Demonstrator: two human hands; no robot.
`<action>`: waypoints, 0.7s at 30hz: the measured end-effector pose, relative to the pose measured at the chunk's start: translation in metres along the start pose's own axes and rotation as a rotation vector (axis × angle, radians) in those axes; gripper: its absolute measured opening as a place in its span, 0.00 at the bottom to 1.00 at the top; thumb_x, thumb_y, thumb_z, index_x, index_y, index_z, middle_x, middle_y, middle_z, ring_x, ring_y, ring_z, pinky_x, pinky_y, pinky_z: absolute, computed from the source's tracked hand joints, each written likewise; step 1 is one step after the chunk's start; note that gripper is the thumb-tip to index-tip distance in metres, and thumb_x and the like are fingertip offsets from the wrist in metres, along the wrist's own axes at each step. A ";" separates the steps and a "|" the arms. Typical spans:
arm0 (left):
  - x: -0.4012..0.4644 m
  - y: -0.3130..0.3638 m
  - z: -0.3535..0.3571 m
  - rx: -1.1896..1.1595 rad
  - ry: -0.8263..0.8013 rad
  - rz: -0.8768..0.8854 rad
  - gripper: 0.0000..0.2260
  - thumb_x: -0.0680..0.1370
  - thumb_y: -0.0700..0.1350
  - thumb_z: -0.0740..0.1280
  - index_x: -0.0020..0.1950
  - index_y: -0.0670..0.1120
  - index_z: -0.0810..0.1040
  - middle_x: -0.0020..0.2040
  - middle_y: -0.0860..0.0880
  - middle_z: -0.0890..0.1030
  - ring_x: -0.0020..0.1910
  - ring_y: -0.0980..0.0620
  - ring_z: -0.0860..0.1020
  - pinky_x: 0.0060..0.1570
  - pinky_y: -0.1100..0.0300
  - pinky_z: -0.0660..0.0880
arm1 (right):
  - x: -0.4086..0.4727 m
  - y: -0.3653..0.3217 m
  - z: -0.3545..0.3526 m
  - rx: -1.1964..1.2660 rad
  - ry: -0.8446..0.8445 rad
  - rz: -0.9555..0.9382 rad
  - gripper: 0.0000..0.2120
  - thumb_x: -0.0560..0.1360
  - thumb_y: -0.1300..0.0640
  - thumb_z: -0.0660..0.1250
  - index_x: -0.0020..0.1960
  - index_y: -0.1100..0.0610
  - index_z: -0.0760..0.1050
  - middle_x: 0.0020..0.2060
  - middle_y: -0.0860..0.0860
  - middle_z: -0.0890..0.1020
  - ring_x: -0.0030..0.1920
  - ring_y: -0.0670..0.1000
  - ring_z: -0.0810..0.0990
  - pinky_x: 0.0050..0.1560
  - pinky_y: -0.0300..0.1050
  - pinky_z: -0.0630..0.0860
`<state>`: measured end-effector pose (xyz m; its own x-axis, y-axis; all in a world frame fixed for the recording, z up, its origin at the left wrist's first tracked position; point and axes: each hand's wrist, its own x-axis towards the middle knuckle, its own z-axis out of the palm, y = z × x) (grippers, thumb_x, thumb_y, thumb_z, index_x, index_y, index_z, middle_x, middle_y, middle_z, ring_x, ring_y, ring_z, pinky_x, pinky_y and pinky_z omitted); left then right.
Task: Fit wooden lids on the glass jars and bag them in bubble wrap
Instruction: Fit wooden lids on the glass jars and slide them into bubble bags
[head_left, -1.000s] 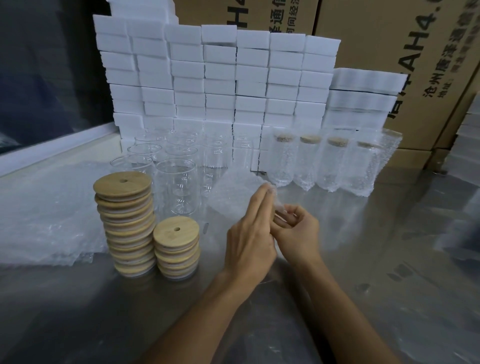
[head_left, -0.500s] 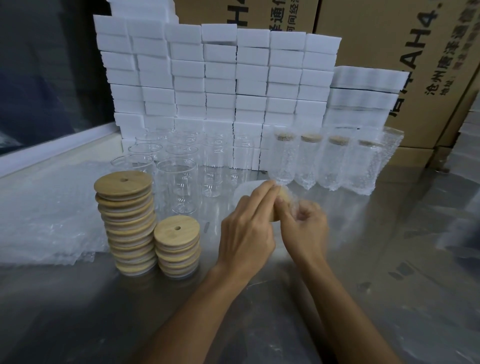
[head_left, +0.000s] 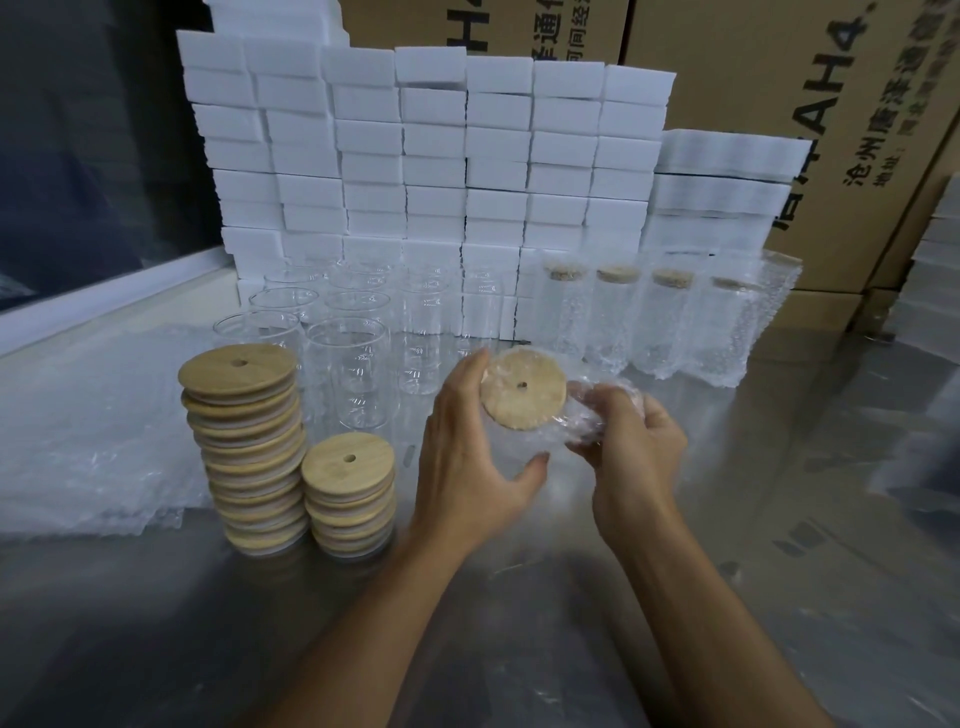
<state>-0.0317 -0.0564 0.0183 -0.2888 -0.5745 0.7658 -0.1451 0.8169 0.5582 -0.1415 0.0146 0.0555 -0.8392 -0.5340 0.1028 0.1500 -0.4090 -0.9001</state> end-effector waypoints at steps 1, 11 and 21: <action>0.000 -0.001 0.001 -0.029 0.005 -0.107 0.46 0.62 0.53 0.79 0.73 0.56 0.58 0.70 0.51 0.71 0.68 0.51 0.71 0.65 0.51 0.71 | 0.000 0.000 -0.001 0.016 -0.031 0.009 0.03 0.75 0.65 0.68 0.43 0.64 0.79 0.37 0.52 0.87 0.27 0.47 0.78 0.27 0.38 0.75; 0.011 0.001 0.002 -0.592 0.264 -0.435 0.27 0.62 0.48 0.78 0.58 0.50 0.74 0.54 0.55 0.82 0.55 0.57 0.80 0.56 0.61 0.73 | -0.002 0.011 0.000 -0.289 -0.157 -0.202 0.18 0.75 0.40 0.70 0.61 0.48 0.75 0.58 0.45 0.80 0.61 0.44 0.79 0.63 0.44 0.74; 0.010 -0.002 -0.001 -0.835 0.067 -0.790 0.22 0.65 0.59 0.74 0.56 0.54 0.78 0.48 0.57 0.85 0.48 0.59 0.83 0.47 0.57 0.77 | -0.001 0.028 -0.002 -0.538 -0.277 -0.241 0.18 0.83 0.51 0.63 0.36 0.55 0.68 0.29 0.46 0.71 0.30 0.41 0.69 0.37 0.40 0.69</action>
<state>-0.0335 -0.0641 0.0251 -0.3415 -0.9335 0.1094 0.4160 -0.0457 0.9082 -0.1379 0.0054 0.0296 -0.6404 -0.6736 0.3689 -0.3684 -0.1520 -0.9171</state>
